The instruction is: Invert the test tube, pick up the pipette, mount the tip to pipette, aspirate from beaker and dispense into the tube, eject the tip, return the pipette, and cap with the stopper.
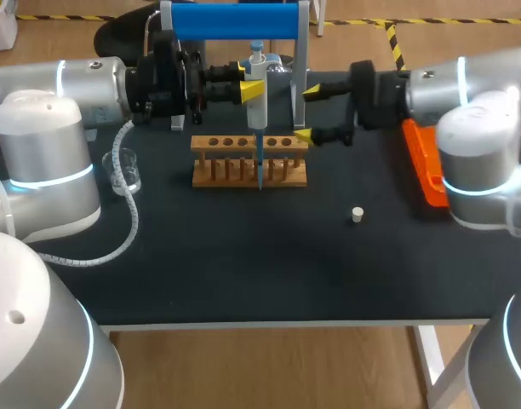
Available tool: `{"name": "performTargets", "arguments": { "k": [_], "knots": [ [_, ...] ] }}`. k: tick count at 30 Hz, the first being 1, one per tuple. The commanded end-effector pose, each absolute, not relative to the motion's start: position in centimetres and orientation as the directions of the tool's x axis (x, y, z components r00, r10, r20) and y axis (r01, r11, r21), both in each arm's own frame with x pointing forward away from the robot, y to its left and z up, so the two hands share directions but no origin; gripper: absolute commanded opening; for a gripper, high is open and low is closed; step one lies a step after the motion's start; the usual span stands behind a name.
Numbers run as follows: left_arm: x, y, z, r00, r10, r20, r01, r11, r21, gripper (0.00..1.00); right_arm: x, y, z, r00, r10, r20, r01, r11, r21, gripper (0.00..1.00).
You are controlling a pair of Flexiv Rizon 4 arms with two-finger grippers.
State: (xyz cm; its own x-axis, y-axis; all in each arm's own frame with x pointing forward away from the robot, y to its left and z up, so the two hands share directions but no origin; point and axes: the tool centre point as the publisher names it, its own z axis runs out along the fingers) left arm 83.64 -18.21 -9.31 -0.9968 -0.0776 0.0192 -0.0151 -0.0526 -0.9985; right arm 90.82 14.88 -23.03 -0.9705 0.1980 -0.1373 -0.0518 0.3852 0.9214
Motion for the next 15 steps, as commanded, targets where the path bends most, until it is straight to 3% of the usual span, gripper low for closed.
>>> {"name": "performTargets", "arguments": {
  "k": [1,15],
  "knots": [
    [83.6,-18.3,-9.3,-0.997,-0.079,0.019,-0.014,-0.054,-0.998,0.00,86.4,9.3,-19.4,-0.972,0.192,-0.132,-0.067,0.311,0.948,1.00],
    [83.4,-18.4,-9.1,-0.997,-0.072,0.009,-0.007,-0.020,-1.000,0.00,83.7,12.0,-16.7,-0.992,0.106,-0.072,-0.060,0.112,0.992,1.00]
  ]
}}
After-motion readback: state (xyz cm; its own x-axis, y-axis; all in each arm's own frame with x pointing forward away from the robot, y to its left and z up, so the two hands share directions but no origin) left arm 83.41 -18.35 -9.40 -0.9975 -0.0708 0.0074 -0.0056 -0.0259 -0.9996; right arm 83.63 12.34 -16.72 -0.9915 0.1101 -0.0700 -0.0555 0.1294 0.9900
